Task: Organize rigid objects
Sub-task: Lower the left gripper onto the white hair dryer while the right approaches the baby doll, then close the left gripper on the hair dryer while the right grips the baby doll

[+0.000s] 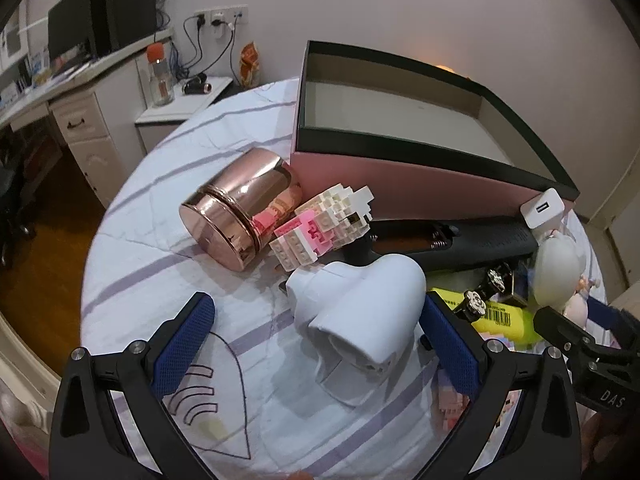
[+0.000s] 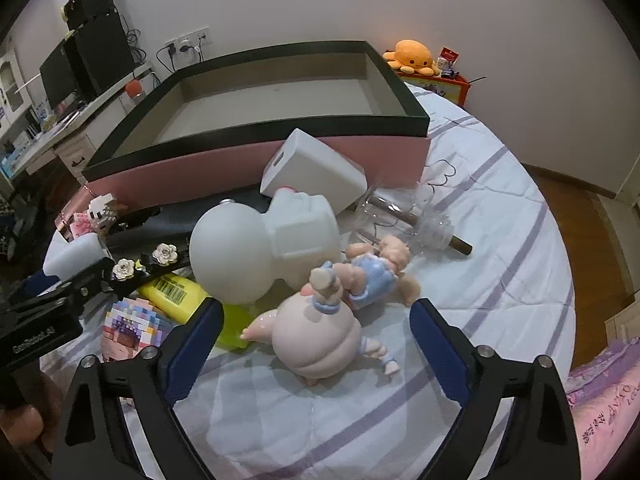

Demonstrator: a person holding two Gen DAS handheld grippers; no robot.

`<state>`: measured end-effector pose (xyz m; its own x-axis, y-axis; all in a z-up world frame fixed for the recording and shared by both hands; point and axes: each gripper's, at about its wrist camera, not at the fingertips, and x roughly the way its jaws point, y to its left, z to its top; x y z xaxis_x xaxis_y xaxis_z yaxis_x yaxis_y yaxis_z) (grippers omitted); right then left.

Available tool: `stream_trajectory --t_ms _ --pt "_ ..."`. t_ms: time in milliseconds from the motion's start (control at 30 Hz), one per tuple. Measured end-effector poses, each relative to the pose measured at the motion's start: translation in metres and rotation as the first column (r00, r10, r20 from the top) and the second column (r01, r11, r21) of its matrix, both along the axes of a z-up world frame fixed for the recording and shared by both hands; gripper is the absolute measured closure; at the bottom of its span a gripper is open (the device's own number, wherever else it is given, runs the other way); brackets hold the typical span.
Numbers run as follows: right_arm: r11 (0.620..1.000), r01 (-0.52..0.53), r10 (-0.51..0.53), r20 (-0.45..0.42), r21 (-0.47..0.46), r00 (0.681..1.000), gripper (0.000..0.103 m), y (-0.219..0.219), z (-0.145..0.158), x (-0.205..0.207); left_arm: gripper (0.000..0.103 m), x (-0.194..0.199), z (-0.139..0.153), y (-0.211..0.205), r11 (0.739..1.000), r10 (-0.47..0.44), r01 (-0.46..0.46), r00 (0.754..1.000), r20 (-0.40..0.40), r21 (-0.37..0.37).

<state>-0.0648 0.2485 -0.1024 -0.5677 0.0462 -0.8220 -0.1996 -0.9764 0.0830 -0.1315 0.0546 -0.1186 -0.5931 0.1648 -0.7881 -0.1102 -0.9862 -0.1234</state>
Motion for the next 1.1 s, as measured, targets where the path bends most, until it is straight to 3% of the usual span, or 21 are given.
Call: stream_trajectory --t_ms 67,167,233,267,367,567,833,1100 --pt "1.0 -0.018 0.017 -0.006 -0.021 1.0 0.019 0.0 0.0 0.0 0.004 0.001 0.0 0.0 1.0 -0.001 0.001 1.0 -0.008 0.018" --pt "0.999 -0.035 0.034 -0.014 -0.042 0.999 0.026 0.001 -0.001 0.002 0.017 0.002 0.001 0.002 0.999 -0.024 0.024 0.999 -0.026 0.026" --pt "0.998 -0.034 0.033 -0.018 -0.059 0.999 0.034 0.007 -0.001 0.003 0.031 0.003 0.002 0.004 0.999 -0.04 0.041 0.999 -0.031 0.031" --pt "0.997 -0.037 0.036 -0.018 -0.065 0.999 0.036 0.009 0.0 0.004 0.031 0.003 0.002 0.004 0.999 -0.044 0.045 0.999 -0.032 0.031" --pt "0.996 -0.054 0.053 -0.016 -0.066 0.998 0.037 0.009 0.0 0.005 0.039 0.003 0.002 0.008 0.998 -0.058 0.058 0.998 -0.028 0.018" --pt "0.994 -0.061 0.058 -0.031 -0.088 0.998 0.038 0.009 0.001 0.012 0.039 0.004 0.004 0.002 0.997 -0.065 0.066 0.998 -0.026 0.05" --pt "0.992 -0.057 0.051 -0.051 -0.116 0.997 0.049 0.012 0.011 0.026 0.039 0.014 0.011 -0.006 0.996 -0.067 0.069 0.997 -0.04 0.057" --pt "0.997 -0.046 0.044 -0.036 -0.064 0.998 0.046 0.003 0.006 0.02 0.039 0.016 -0.001 -0.002 0.997 -0.072 0.071 0.997 -0.009 -0.031"
